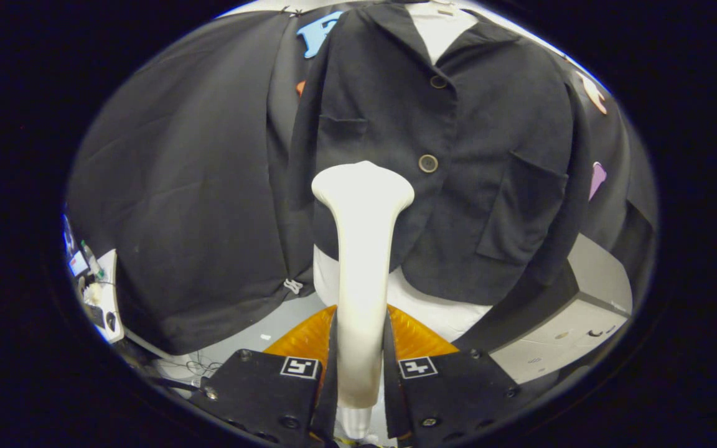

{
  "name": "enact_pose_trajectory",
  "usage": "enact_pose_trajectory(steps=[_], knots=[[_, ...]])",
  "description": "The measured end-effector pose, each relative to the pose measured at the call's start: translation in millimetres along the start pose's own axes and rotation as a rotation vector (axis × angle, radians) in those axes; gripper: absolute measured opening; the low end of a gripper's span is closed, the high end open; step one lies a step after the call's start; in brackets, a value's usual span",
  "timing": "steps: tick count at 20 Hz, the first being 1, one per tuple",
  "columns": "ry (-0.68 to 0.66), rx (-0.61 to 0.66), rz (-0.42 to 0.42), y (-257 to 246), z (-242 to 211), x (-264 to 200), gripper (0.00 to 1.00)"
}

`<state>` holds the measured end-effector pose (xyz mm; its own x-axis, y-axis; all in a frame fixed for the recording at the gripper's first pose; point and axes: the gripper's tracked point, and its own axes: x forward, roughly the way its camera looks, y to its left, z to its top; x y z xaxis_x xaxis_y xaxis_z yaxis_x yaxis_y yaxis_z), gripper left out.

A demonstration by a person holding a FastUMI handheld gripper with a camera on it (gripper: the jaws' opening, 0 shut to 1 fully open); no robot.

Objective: Iron the clothes twice with a garment steamer, once on the left side and once on the right side.

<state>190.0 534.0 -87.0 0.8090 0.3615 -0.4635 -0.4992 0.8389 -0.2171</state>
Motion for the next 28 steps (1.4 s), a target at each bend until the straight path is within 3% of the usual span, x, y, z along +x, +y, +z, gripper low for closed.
enact_pose_trajectory(steps=[4,13,20,28], knots=[[-0.023,0.05,-0.011,-39,-5,-29,0.33],[-0.108,0.176,-0.097,-193,-52,-141,0.33],[-0.149,0.271,-0.177,-287,-124,-239,0.33],[-0.176,0.358,-0.158,-336,-222,-317,0.33]])
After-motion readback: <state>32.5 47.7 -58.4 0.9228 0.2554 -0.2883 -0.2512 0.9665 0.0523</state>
